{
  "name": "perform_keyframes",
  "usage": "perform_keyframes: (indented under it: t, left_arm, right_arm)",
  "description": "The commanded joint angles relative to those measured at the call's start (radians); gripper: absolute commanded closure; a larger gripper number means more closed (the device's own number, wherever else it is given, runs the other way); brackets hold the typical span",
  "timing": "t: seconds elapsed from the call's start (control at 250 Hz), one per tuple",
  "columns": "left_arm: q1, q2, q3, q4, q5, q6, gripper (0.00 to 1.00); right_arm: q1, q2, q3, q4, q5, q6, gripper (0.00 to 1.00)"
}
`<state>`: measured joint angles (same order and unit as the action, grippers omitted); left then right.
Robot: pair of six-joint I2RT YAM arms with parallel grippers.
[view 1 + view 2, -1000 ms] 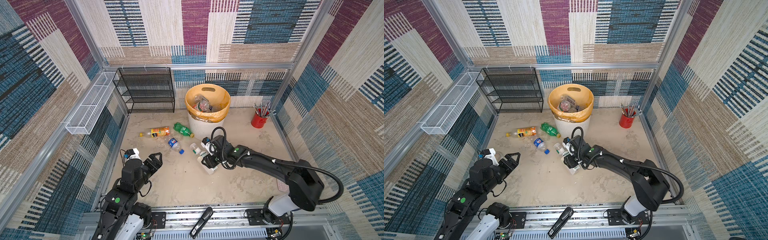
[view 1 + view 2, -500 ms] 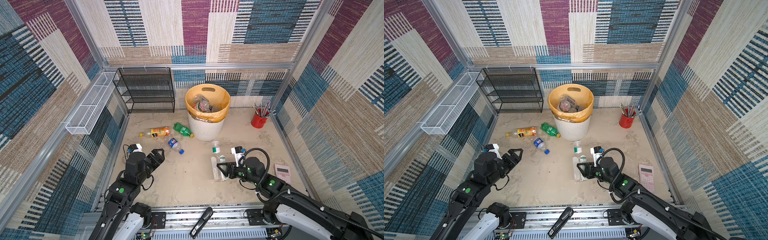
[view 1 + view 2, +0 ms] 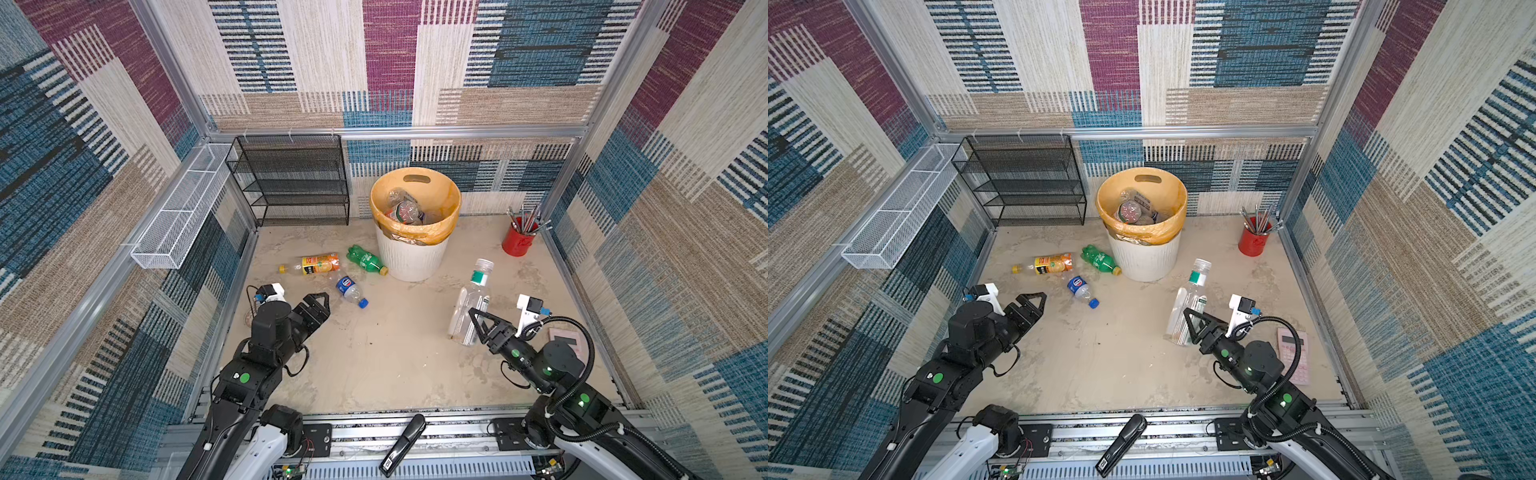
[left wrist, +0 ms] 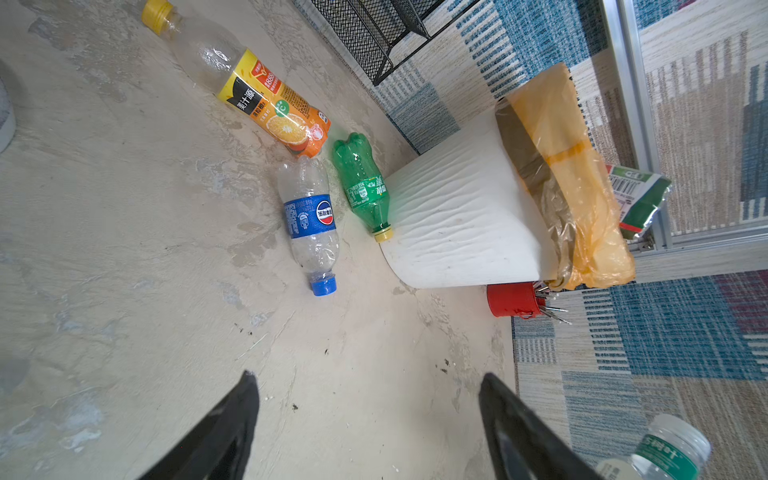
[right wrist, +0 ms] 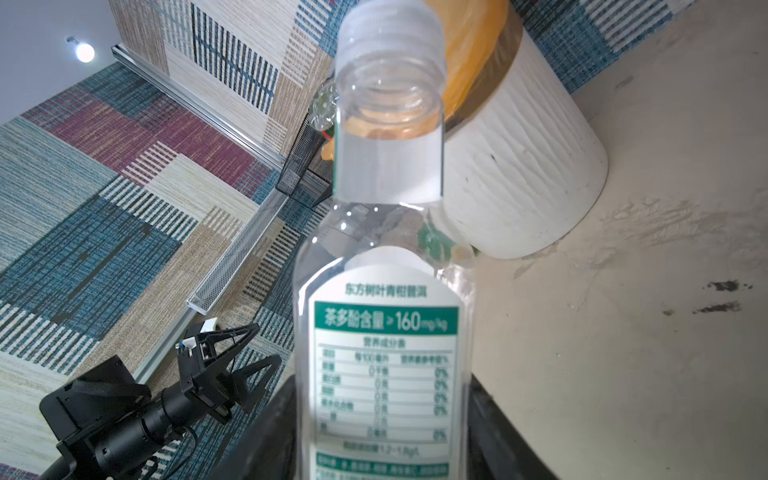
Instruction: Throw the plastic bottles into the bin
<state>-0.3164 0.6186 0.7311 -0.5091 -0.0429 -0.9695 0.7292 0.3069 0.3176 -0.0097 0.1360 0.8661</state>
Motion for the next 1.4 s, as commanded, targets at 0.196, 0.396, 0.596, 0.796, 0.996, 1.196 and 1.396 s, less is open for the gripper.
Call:
perform_keyframes:
  t: [0.196,0.396,0.596,0.796,0.996,1.196,1.396]
  left_arm:
    - [0.001,-0.026,0.026,0.007,-0.004,-0.010,0.16]
    - [0.000,-0.051,0.029,0.009,-0.015,-0.020,0.16]
    - [0.001,-0.063,0.029,0.013,-0.016,-0.019,0.16]
    - [0.002,-0.111,0.023,-0.039,-0.043,0.002,0.15]
    - [0.002,-0.141,-0.002,-0.066,-0.049,-0.010,0.15]
    - [0.001,-0.119,0.001,-0.063,-0.051,-0.006,0.15]
    - [0.001,-0.090,0.020,-0.073,-0.050,-0.005,0.15]
  right_arm:
    - [-0.030,0.348,0.348,0.290,0.050,-0.217,0.32]
    - [-0.286,0.889,0.981,0.298,-0.194,-0.328,0.26]
    - [-0.369,1.180,1.434,0.107,-0.308,-0.344,0.27]
    - [-0.368,0.903,1.080,0.048,-0.288,-0.305,0.30]
    - [-0.364,0.652,0.668,-0.202,-0.363,-0.076,0.37]
    - [-0.257,0.620,0.479,-0.445,-0.444,0.139,0.36]
    - [-0.096,0.738,0.475,-0.506,-0.450,0.317,0.32]
